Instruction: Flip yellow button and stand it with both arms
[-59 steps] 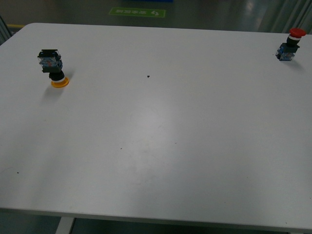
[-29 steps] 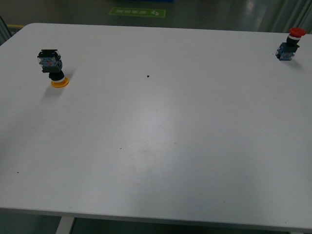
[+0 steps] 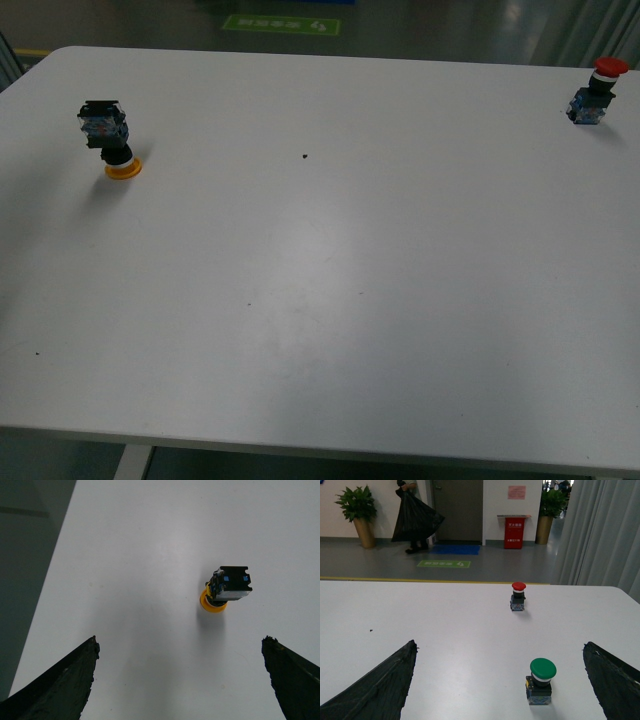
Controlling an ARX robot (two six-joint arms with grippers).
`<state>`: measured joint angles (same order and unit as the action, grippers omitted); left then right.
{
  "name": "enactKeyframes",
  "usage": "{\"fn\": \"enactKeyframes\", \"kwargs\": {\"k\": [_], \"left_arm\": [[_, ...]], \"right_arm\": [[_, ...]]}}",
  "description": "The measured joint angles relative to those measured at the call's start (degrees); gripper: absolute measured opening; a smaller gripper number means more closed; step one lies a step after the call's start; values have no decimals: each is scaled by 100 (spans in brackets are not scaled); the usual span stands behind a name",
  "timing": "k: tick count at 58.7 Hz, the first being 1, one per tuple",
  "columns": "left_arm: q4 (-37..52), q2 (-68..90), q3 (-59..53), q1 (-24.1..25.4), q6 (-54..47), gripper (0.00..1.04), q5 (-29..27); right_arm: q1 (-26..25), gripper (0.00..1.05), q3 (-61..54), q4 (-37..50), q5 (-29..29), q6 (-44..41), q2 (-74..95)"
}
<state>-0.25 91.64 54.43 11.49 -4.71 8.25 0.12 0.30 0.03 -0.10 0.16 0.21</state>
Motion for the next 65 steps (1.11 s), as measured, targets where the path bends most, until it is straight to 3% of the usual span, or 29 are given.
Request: {"fn": "enactKeyframes", "kwargs": {"k": [13,37,65], "left_arm": [[-407,1257,1056,-354,205,98,17],[-846,2065,1969,-863,485,98,-127],[-1351,2673,2732,-1027,675,98,-227]], "right_arm": [[0,97,0,0,0,0,0],[0,97,0,0,2,0,0],[0,97,0,0,2,0,0]]}}
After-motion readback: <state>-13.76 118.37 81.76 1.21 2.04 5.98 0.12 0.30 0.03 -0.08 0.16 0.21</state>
